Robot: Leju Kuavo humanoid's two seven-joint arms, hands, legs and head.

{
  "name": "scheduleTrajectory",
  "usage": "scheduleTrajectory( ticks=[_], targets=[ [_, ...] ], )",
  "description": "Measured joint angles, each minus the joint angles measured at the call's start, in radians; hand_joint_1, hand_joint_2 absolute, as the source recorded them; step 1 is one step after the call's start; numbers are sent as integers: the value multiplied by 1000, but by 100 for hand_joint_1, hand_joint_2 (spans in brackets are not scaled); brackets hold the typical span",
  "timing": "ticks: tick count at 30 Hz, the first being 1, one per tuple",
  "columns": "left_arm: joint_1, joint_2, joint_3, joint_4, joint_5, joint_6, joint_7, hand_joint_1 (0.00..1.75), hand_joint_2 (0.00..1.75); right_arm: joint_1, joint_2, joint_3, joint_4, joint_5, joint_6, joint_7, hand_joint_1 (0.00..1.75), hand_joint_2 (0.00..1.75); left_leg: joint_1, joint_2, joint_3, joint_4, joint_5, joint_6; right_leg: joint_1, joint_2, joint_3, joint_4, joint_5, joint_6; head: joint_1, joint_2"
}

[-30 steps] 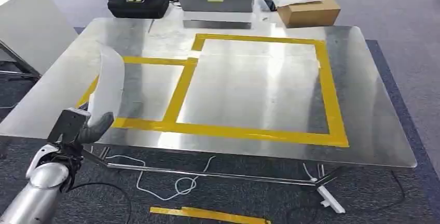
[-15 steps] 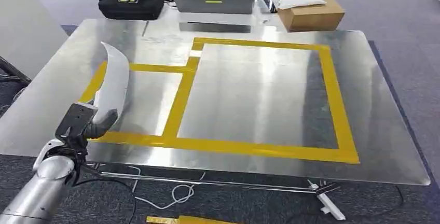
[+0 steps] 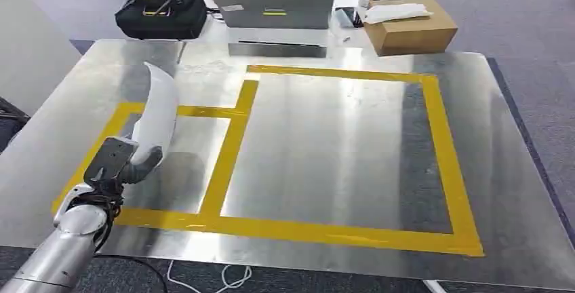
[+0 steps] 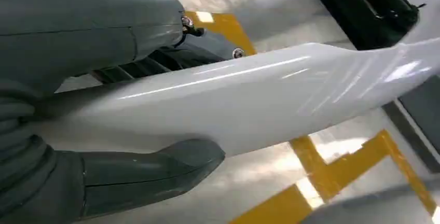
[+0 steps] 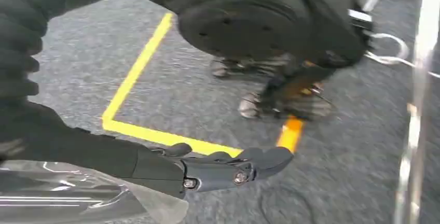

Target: Take the parts from the cabinet and place them on the table.

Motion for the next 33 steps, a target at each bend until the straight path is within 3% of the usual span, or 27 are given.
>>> scheduleTrajectory(
  ticks=[1, 3, 4, 5, 7, 9, 10, 11, 12, 13, 14, 15, 18, 19, 23, 24, 25, 29, 33],
  targets=[
    [-2, 2, -1, 1, -4, 5, -3, 175, 175, 5, -16, 32, -3, -52, -30, 7, 0, 175, 2, 0, -39, 66, -21, -6, 0, 1, 11, -4, -6, -6, 0, 0],
    [3, 6, 0, 4, -6, 13, -4, 175, 175, 16, -44, 101, -7, -133, -84, 15, 0, 175, 7, 0, -133, 198, -91, -15, 0, 5, 29, -4, -23, -6, -1, 0],
    [6, 6, 0, 7, -8, 15, -4, 175, 175, 22, -56, 128, -9, -147, -93, 18, 0, 175, 8, 0, -167, 229, -106, -17, 0, 6, 37, -4, -31, -7, 0, 0],
    [8, 7, 0, 10, -9, 16, -4, 175, 175, 27, -66, 155, -10, -153, -98, 20, 0, 175, 9, 0, -188, 229, -90, -18, 0, 8, 48, -4, -39, -6, 0, 0],
    [8, 8, 0, 11, -13, 17, -4, 175, 175, 34, -79, 192, -12, -159, -102, 22, 0, 175, 9, 0, -183, 126, 36, -14, 0, 10, 74, -4, -56, -2, 0, 0],
    [8, 10, 0, 11, -13, 18, -4, 175, 175, 34, -87, 212, -12, -160, -104, 22, 0, 175, 8, 0, -168, 17, 138, -7, 0, 11, 88, -4, -66, 2, 0, 0],
    [9, 13, 0, 13, -13, 18, -4, 175, 175, 34, -89, 217, -12, -161, -104, 22, 0, 175, 5, -1, -163, 13, 140, -5, -1, 11, 90, -7, -69, 5, 2, 0],
    [9, 13, 0, 16, -15, 19, -3, 175, 175, 36, -92, 226, -12, -171, -113, 23, 0, 175, -2, 0, -173, 6, 122, 0, 0, 12, 93, -7, -69, 9, 0, 0],
    [7, 13, -1, 16, -22, 21, 0, 175, 175, 39, -100, 238, -14, -192, -126, 24, 0, 175, -4, 0, -165, -22, 128, 8, 0, 12, 85, -4, -74, 17, -8, 0],
    [7, 13, 0, 16, -31, 27, 7, 175, 175, 44, -110, 259, -15, -225, -150, 26, 0, 175, -5, -1, -167, -18, 129, 9, 0, 11, 87, -8, -78, 25, -5, 0],
    [7, 13, 1, 17, -42, 31, 11, 175, 175, 46, -125, 287, -19, -265, -176, 27, 0, 175, 0, -2, -165, -25, 131, 6, 4, 10, 90, -4, -87, 24, -7, 0],
    [4, 14, 1, 17, -53, 36, 16, 175, 175, 47, -138, 313, -22, -302, -201, 26, 0, 175, -1, -2, -165, -25, 132, 3, 3, 10, 91, -7, -82, 16, -3, 0],
    [1, 16, 4, 25, -81, 50, 32, 175, 175, 53, -198, 417, -26, -442, -307, 20, 0, 175, -3, -2, -165, -25, 128, 5, 2, 9, 96, -16, -81, 17, -5, 0],
    [1, 19, 7, 30, -90, 55, 35, 0, 175, 55, -222, 466, -27, -509, -352, 14, 0, 0, -4, -2, -166, -25, 127, 7, 1, 9, 96, -17, -81, 18, -4, 0],
    [3, 27, 29, 47, -122, 81, 42, 0, 175, 46, -336, 703, -42, -775, -524, -36, 0, 0, -9, -2, -166, -24, 128, 11, -4, 9, 96, -19, -78, 25, -4, 0],
    [4, 30, 38, 51, -133, 96, 45, 0, 175, 38, -364, 765, -47, -841, -573, -58, 0, 0, -11, -2, -166, -24, 128, 13, -6, 9, 96, -19, -79, 35, -5, 0],
    [7, 32, 48, 54, -143, 110, 50, 0, 0, 26, -398, 845, -54, -920, -622, -82, 0, 0, -12, -2, -166, -24, 129, 14, -7, 9, 96, -19, -79, 40, -5, 0],
    [26, 40, 79, 60, -152, 143, 48, 0, 0, -24, -498, 1080, -79, -1125, -721, -164, 0, 0, -12, -2, -164, -24, 131, 18, -8, 9, 96, -19, -77, 41, -5, 0],
    [90, 42, 108, 13, -61, 148, -56, 0, 0, -74, -575, 1269, -109, -1265, -787, -236, 0, 0, -12, -2, -162, -24, 132, 18, -7, 10, 96, -17, -77, 41, -5, 0]
  ],
)
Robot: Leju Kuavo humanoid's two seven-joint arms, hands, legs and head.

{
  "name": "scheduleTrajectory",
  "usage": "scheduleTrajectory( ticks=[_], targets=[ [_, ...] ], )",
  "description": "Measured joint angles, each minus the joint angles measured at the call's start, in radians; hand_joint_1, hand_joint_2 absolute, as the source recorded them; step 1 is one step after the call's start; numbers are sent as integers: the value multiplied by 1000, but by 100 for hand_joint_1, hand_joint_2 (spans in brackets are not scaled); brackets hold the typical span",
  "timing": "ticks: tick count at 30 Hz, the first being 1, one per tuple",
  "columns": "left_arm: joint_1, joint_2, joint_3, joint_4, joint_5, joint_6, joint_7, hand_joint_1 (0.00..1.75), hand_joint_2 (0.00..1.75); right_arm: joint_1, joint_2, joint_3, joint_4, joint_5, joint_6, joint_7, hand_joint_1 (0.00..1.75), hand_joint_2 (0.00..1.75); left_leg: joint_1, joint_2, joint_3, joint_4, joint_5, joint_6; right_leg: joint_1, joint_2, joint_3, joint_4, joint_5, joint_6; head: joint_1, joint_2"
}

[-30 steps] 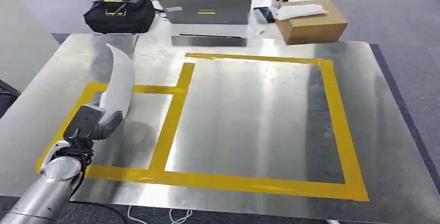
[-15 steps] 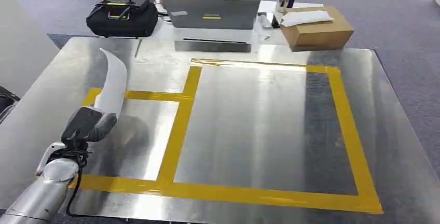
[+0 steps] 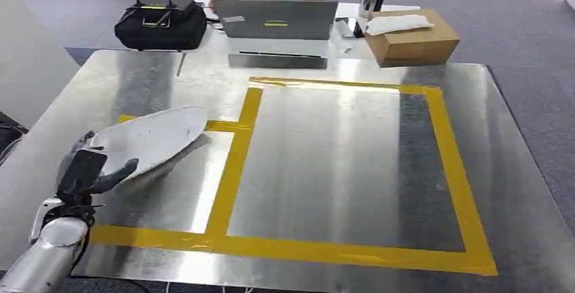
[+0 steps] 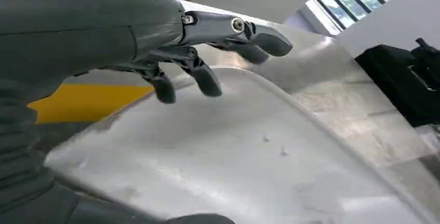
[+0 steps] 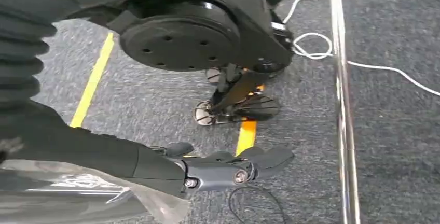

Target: Take the parts from the cabinet and place them on the table.

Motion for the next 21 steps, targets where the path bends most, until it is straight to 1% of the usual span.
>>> scheduleTrajectory(
  ticks=[1, 2, 5, 8, 9, 10, 11, 12, 13, 14, 15, 16, 17, 18, 19, 20, 21],
  targets=[
    [23, 1, 2, -25, 28, -4, -40, 0, 0, -13, -18, 49, -7, -37, -15, -22, 0, 0, 0, 0, 0, 1, 0, 0, 0, 0, 0, 0, 0, 0, 0, 0],
    [43, 5, 3, -55, 32, -5, -66, 0, 0, -24, -33, 93, -14, -65, -23, -41, 0, 0, -2, 0, 0, 3, -1, 1, -2, -1, -1, 0, 0, 1, 0, 0],
    [109, 19, 8, -146, 68, -6, -111, 0, 0, -59, -66, 200, -30, -142, -46, -85, 0, 0, -2, 0, 0, 3, -2, 3, -2, -1, 0, 0, 0, 1, 0, 0],
    [164, 33, 29, -217, 104, -6, -151, 0, 0, -82, -88, 285, -45, -182, -59, -115, 0, 0, -4, 0, 0, 4, -5, 8, -4, -2, 0, 0, -2, 4, 0, 0],
    [177, 38, 33, -230, 111, -5, -157, 0, 0, -88, -92, 299, -49, -190, -61, -119, 0, 0, -5, -1, 0, 5, -3, 11, -4, -2, 1, 0, 1, 6, 0, 0],
    [191, 42, 42, -251, 121, -1, -168, 0, 0, -94, -98, 319, -54, -208, -66, -127, 0, 0, -6, -1, 0, 4, 0, 13, -6, -2, 1, -3, 5, 12, 0, 0],
    [204, 44, 53, -269, 133, 3, -178, 0, 0, -101, -103, 336, -58, -222, -71, -135, 0, 0, -4, 0, 2, -8, 7, 20, -4, -1, 2, -4, 7, 17, -1, 0],
    [217, 44, 61, -284, 147, 8, -186, 0, 0, -106, -114, 358, -62, -237, -77, -150, 0, 0, 6, 5, 10, -25, 18, 23, -6, -2, -6, 5, -11, 15, 0, 0],
    [231, 46, 74, -298, 161, 12, -196, 0, 0, -111, -117, 375, -74, -250, -83, -169, 0, 0, 7, 7, 12, -32, 21, 27, -2, -4, -18, 31, -40, 17, 2, 0],
    [246, 46, 86, -309, 181, 16, -207, 0, 0, -123, -123, 393, -84, -273, -93, -186, 0, 0, 9, 11, 10, -32, 23, 29, -3, -4, -43, 96, -82, 22, 3, 0],
    [265, 45, 101, -318, 201, 16, -220, 0, 0, -138, -129, 414, -91, -296, -101, -203, 0, 0, 10, 15, 8, -32, 24, 28, -6, -4, -74, 175, -121, 26, 3, 0],
    [282, 45, 115, -325, 219, 16, -233, 0, 0, -154, -133, 437, -97, -320, -106, -217, 0, 0, 11, 20, 5, -32, 25, 26, -10, -5, -103, 245, -150, 32, 3, 0],
    [293, 44, 127, -329, 231, 16, -241, 0, 0, -169, -136, 458, -102, -341, -112, -231, 0, 0, 13, 21, 1, -32, 28, 22, -13, -5, -116, 280, -155, 37, 3, 0],
    [302, 42, 139, -332, 238, 19, -246, 0, 0, -180, -141, 482, -107, -359, -116, -242, 0, 0, 17, 21, -2, -32, 32, 16, -17, -6, -106, 269, -137, 42, 3, 0],
    [311, 40, 148, -335, 241, 19, -248, 0, 0, -190, -145, 499, -111, -368, -118, -247, 0, 0, 22, 21, -6, -32, 35, 10, -22, -6, -74, 220, -103, 48, 3, 0],
    [320, 39, 155, -338, 245, 20, -249, 0, 0, -200, -149, 514, -114, -373, -119, -252, 0, 0, 30, 18, -10, -29, 40, 3, -29, -8, -18, 126, -56, 57, 3, 0],
    [326, 38, 162, -339, 245, 21, -250, 0, 0, -205, -152, 527, -117, -378, -120, -254, 0, 0, 34, 15, -15, -24, 43, -5, -37, -9, 32, 32, -24, 68, 4, 0]
  ],
)
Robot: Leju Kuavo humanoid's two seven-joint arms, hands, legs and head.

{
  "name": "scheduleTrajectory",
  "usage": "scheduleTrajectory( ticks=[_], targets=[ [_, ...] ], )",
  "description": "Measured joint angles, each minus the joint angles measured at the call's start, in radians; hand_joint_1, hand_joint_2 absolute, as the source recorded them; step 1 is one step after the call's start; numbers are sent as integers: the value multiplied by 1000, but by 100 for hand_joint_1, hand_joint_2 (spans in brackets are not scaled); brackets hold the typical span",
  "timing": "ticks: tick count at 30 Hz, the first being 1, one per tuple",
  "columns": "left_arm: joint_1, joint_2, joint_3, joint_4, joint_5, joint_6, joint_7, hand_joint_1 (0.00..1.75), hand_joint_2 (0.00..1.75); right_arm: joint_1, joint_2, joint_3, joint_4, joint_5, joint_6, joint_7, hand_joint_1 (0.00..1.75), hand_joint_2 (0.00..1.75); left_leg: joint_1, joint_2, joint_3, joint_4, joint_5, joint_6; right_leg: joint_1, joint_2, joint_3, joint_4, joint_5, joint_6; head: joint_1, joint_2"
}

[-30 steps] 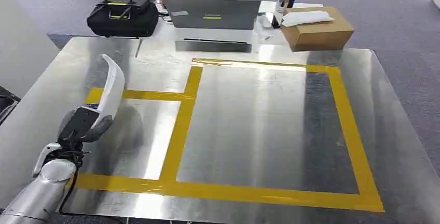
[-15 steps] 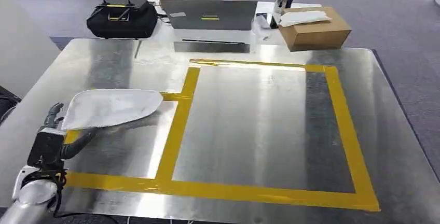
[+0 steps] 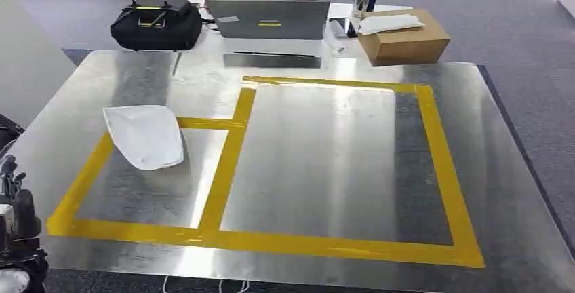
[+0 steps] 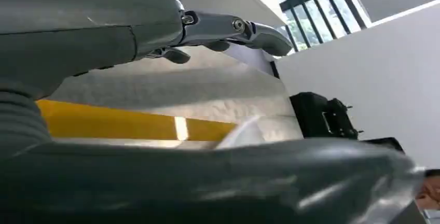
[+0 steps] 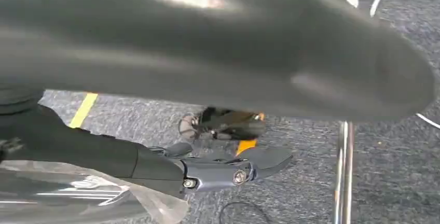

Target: Take the parts from the cabinet and place them on the table.

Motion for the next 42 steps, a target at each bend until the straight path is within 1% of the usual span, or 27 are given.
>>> scheduleTrajectory(
  ticks=[1, 2, 6, 8, 10, 11, 13, 15, 16, 17, 18, 20, 21, 23, 25, 26, 27, 29, 30, 31, 32, 33, 36, 37, 40, 41, 42],
  targets=[
    [7, 0, 8, -7, 0, 0, -1, 0, 0, -9, 0, 9, -3, -2, 0, -1, 0, 0, -1, -4, -7, 6, 3, -11, 1, 6, 29, -54, -22, 8, 4, 0],
    [11, -2, 13, -13, 0, 0, -2, 0, 0, -10, -2, 16, -5, -4, 0, -3, 0, 0, -1, -9, -9, 9, 8, -21, 8, 17, 26, -34, 5, -19, 2, 0],
    [21, -2, 24, -16, 3, 1, -5, 0, 0, -23, -6, 37, -13, -8, 0, -8, 0, 0, 5, -17, -17, 10, 19, -46, 8, 8, -8, -31, 8, -64, 1, 0],
    [22, -3, 29, -16, 21, -2, -7, 0, 0, -31, -8, 49, -16, -30, 0, -23, 0, 0, 5, -15, -42, 89, -90, -46, 14, 5, -27, -31, 26, -81, 0, 0],
    [23, -3, 37, -16, 39, -6, -6, 0, 0, -46, -8, 73, -19, -62, -3, -40, 0, 0, 2, -15, -77, 244, -193, -45, 22, 2, -42, -30, 46, -90, -2, 0],
    [24, -6, 39, -16, 45, -7, -6, 0, 0, -54, -8, 84, -20, -74, -4, -48, 0, 0, 0, -15, -82, 299, -210, -42, 28, 2, -55, -28, 57, -91, -1, 0],
    [28, -10, 41, -15, 59, -12, -6, 0, 0, -63, -9, 105, -20, -89, -6, -61, 0, 0, -7, -15, -35, 271, -179, -29, 38, 1, -79, -27, 73, -94, -1, 0],
    [29, -12, 47, -14, 66, -17, -6, 0, 0, -71, -9, 117, -22, -95, -7, -66, 0, 0, -19, -15, 77, 107, -121, -1, 47, 2, -94, -27, 88, -95, -1, 0],
    [28, -12, 50, -14, 68, -17, -6, 0, 0, -74, -9, 122, -25, -95, -7, -67, 0, 0, -29, -16, 132, 20, -118, 18, 45, 1, -99, -27, 96, -96, 1, 0],
    [29, -13, 53, -14, 70, -17, -6, 0, 0, -75, -9, 125, -27, -95, -7, -68, 0, 0, -30, -14, 152, -18, -128, 25, 53, 2, -105, -26, 102, -90, 1, 0],
    [31, -14, 56, -14, 70, -17, -6, 0, 0, -76, -11, 129, -27, -95, -7, -69, 0, 0, -33, -16, 147, -20, -121, 16, 49, 0, -107, -29, 110, -84, 0, 0],
    [34, -16, 58, -13, 71, -18, -7, 0, 0, -77, -12, 135, -29, -95, -6, -69, 0, 0, -39, -15, 139, -24, -109, 23, 43, -1, -108, -36, 127, -69, -1, 0],
    [33, -18, 58, -13, 71, -20, -7, 0, 0, -77, -14, 140, -30, -95, -6, -69, 0, 0, -31, -13, 134, -39, -89, 28, 46, -1, -113, -36, 131, -61, -1, 0],
    [32, -20, 58, -13, 73, -20, -7, 0, 0, -80, -15, 141, -30, -95, -6, -69, 0, 0, -29, -8, 109, -42, -66, 39, 43, -1, -142, 19, 35, -53, 3, 0],
    [34, -23, 58, -10, 74, -21, -7, 0, 0, -81, -15, 141, -30, -95, -8, -77, 0, 0, -31, -6, 78, -42, -43, 40, 41, -1, -176, 166, -81, -45, 1, 0],
    [34, -25, 58, -9, 74, -21, -7, 0, 0, -81, -15, 141, -30, -95, -21, -94, 0, 0, -31, -6, 61, -41, -30, 39, 41, -1, -186, 229, -101, -42, 2, 0],
    [36, -27, 59, -8, 74, -20, -7, 0, 0, -80, -15, 139, -30, -95, -40, -117, 0, 0, -32, -5, 45, -40, -17, 38, 40, -1, -182, 261, -88, -40, 2, 0],
    [46, -29, 63, -6, 74, -19, -6, 0, 0, -79, -15, 128, -31, -95, -86, -161, 0, 0, -32, -4, 11, -37, 7, 33, 39, -1, -121, 219, -3, -38, 2, 0],
    [50, -31, 65, -6, 74, -19, -5, 0, 0, -79, -18, 124, -34, -95, -93, -167, 0, 0, -31, -3, -4, -34, 18, 29, 38, -1, -62, 145, 29, -39, 1, 0],
    [52, -31, 66, -6, 74, -19, -5, 0, 0, -79, -19, 121, -35, -95, -98, -170, 0, 0, -32, -3, -13, -28, 26, 25, 37, -1, 4, 59, 29, -40, 2, 0],
    [53, -33, 70, -6, 74, -19, -5, 0, 0, -79, -21, 116, -38, -95, -100, -172, 0, 0, -37, -4, -21, -19, 32, 20, 39, -1, 98, -59, -4, -44, 4, 0],
    [54, -34, 71, -6, 74, -18, -5, 0, 0, -80, -23, 113, -40, -95, -102, -173, 0, 0, -38, -3, -26, -14, 41, 15, 39, 2, 121, -112, -30, -57, 0, 0],
    [58, -34, 73, -6, 74, -18, -4, 0, 0, -78, -23, 111, -46, -95, -104, -174, 0, 0, -37, -5, -32, -17, 71, 0, 40, -1, 91, -103, -17, -85, 3, 0],
    [62, -34, 74, -6, 74, -18, -4, 0, 0, -77, -23, 111, -48, -95, -104, -174, 0, 0, -32, -9, -39, -8, 44, -6, 37, -7, 83, -103, -7, -94, 3, 0],
    [65, -34, 80, -6, 74, -18, -4, 0, 0, -74, -23, 111, -50, -95, -106, -176, 0, 0, -26, -10, -72, 169, -153, -24, 38, -9, 41, -100, 30, -106, -5, 0],
    [67, -34, 80, -6, 74, -18, -2, 0, 0, -72, -23, 109, -50, -95, -122, -194, 0, 0, -23, -10, -80, 247, -187, -28, 39, -10, 24, -97, 42, -105, -5, 0],
    [70, -36, 82, -6, 73, -19, 3, 0, 0, -65, -23, 99, -53, -91, -147, -222, 0, 0, -21, -10, -76, 293, -180, -29, 39, -11, 15, -91, 53, -104, -4, 0]
  ],
)
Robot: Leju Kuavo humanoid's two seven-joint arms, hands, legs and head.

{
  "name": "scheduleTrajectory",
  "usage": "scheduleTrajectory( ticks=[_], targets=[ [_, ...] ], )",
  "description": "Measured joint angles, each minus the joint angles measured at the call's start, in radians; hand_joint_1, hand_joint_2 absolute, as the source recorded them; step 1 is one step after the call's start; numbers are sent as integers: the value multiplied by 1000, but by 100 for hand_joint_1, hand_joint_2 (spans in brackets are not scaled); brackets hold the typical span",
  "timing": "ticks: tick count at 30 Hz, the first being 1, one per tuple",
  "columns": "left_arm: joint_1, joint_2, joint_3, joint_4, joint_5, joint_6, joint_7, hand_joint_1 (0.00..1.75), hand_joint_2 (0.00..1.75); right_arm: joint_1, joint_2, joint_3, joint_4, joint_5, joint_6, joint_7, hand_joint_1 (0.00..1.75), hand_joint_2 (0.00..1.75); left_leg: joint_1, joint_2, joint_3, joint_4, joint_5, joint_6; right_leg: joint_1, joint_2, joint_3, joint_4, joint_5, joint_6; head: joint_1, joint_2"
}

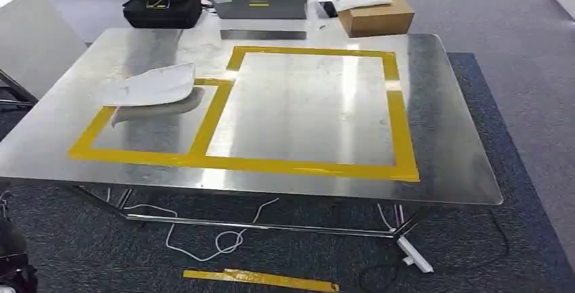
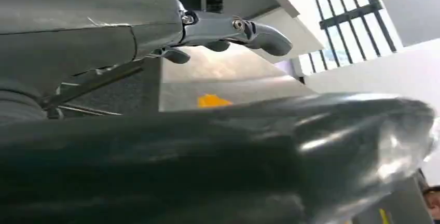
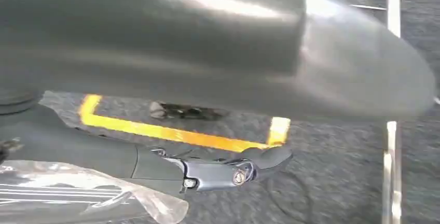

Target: Take the parts from the cabinet and place them on the table.

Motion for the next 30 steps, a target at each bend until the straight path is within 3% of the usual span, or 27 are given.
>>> scheduleTrajectory(
  ticks=[1, 2, 3, 4, 5, 6, 8, 9, 10, 11, 12, 14, 15, 16, 17, 19, 20, 21, 22, 24, 25, 26, 27, 29, 30],
  targets=[
    [3, 0, 2, 0, -1, -2, 7, 0, 0, 8, 0, -15, -4, 14, -29, -13, 0, 0, 1, 0, 13, 5, 22, 0, 0, -1, -21, 7, 8, 1, 0, 0],
    [8, -1, 5, 0, -2, -5, 10, 0, 0, 16, 0, -30, -8, 24, -49, -33, 0, 0, 3, 0, 43, -19, 63, 1, 0, -1, -43, 18, 16, 3, -1, 0],
    [11, -2, 10, 0, -3, -9, 16, 0, 0, 25, 0, -56, -12, 38, -69, -37, 0, 0, 3, 0, 86, -71, 98, 3, 0, 0, -63, 27, 23, 5, -1, 0],
    [13, -3, 14, 0, -6, -14, 21, 0, 0, 39, 0, -77, -16, 52, -76, -38, 0, 0, 3, -1, 144, -150, 112, 8, 0, 1, -77, 36, 29, 9, -1, 0],
    [13, -6, 19, 0, -11, -24, 26, 0, 0, 60, 0, -119, -23, 86, -79, -38, 0, 0, 3, -3, 202, -239, 91, 13, 1, 0, -87, 44, 33, 13, -1, 0],
    [15, -9, 24, 0, -12, -32, 31, 0, 0, 86, 0, -174, -30, 131, -81, -38, 0, 0, -1, -5, 237, -303, 70, 20, 5, -1, -95, 51, 39, 22, 1, 0],
    [21, -18, 33, 0, -21, -45, 40, 0, 0, 115, 1, -281, -42, 250, -81, -15, 0, 0, -5, -5, 228, -308, 67, 25, 2, 0, -109, 50, 60, 32, 0, 0],
    [20, -23, 34, 0, -26, -53, 45, 0, 0, 136, 7, -339, -53, 354, -83, 43, 0, 0, -6, -5, 224, -316, 67, 26, 2, 0, -115, 51, 69, 40, 0, 0],
    [20, -30, 34, 0, -32, -59, 47, 0, 0, 168, 15, -395, -68, 458, -83, 101, 0, 0, 3, -3, 209, -325, 79, 41, 5, 1, -122, 53, 70, 47, 2, 0],
    [22, -38, 34, 0, -35, -64, 49, 0, 0, 201, 32, -480, -92, 582, -84, 174, 0, 0, 3, 0, 197, -325, 89, 53, 2, 5, -133, 72, 26, 50, 2, 0],
    [23, -43, 36, 1, -36, -67, 49, 0, 0, 227, 46, -538, -107, 640, -83, 211, 0, 0, 2, 0, 184, -325, 99, 63, 1, 6, -152, 116, -34, 50, 6, 0],
    [28, -54, 38, 3, -38, -74, 51, 0, 0, 258, 74, -627, -126, 678, -83, 238, 0, 0, -5, 1, 155, -325, 124, 66, 0, 6, -181, 261, -146, 52, 6, 0],
    [28, -59, 39, 4, -31, -83, 58, 0, 0, 269, 87, -669, -134, 691, -76, 244, 0, 0, -9, 2, 137, -323, 138, 68, 0, 6, -188, 322, -167, 51, 7, 0],
    [28, -64, 39, 5, -19, -94, 65, 0, 0, 279, 100, -710, -138, 704, -66, 249, 0, 0, -12, 3, 119, -323, 152, 68, 0, 7, -182, 351, -150, 50, 7, 0],
    [29, -68, 39, 7, 3, -114, 77, 0, 0, 287, 115, -751, -140, 722, -51, 254, 0, 0, -16, 3, 102, -323, 166, 67, 1, 6, -161, 347, -107, 47, 7, 0],
    [30, -76, 41, 13, 58, -159, 104, 0, 0, 293, 141, -812, -141, 760, -21, 273, 0, 0, -20, 5, 67, -320, 193, 65, 4, 6, -67, 245, -21, 37, 6, 0],
    [30, -79, 45, 18, 79, -180, 122, 0, 0, 294, 153, -838, -141, 775, -5, 283, 0, 0, -20, 5, 61, -316, 204, 62, 7, 6, 7, 147, -27, 31, 6, 0],
    [31, -81, 48, 23, 96, -204, 140, 0, 0, 297, 166, -870, -142, 789, 14, 295, 0, 0, -26, 7, 51, -312, 213, 57, 12, 5, 93, 34, -59, 28, 8, 0],
    [32, -82, 49, 32, 105, -228, 153, 0, 0, 298, 178, -899, -141, 806, 31, 302, 0, 0, -26, 9, 46, -311, 225, 53, 11, 7, 118, -39, -88, 25, 5, 0],
    [39, -82, 56, 61, 140, -282, 177, 0, 0, 309, 203, -946, -140, 854, 53, 315, 0, 0, -23, 10, 41, -317, 248, 46, 16, 8, 103, -30, -81, 18, 6, 0],
    [47, -84, 59, 74, 160, -309, 187, 0, 0, 314, 214, -964, -138, 880, 60, 327, 0, 0, -25, 9, 40, -316, 257, 40, 14, 6, 95, -32, -69, 9, 7, 0],
    [57, -84, 63, 87, 169, -327, 192, 0, 0, 317, 227, -981, -138, 904, 65, 336, 0, 0, -21, 4, 33, -310, 234, 32, 9, 2, 87, -32, -59, 3, 6, 0],
    [64, -86, 67, 102, 176, -343, 198, 0, 0, 318, 238, -999, -137, 924, 71, 345, 0, 0, -19, 2, 24, -272, 172, 23, 8, 3, 76, -31, -50, -6, 1, 0],
    [70, -90, 78, 127, 199, -370, 202, 0, 0, 324, 261, -1034, -136, 968, 93, 361, 0, 0, -10, 2, -6, -123, 53, 9, 9, 1, 55, -29, -32, -12, 0, 0],
    [72, -94, 83, 140, 214, -384, 203, 0, 0, 325, 271, -1050, -134, 986, 107, 368, 0, 0, -7, 2, -17, -55, 26, 5, 9, 1, 43, -25, -25, -10, -1, 0]
  ],
)
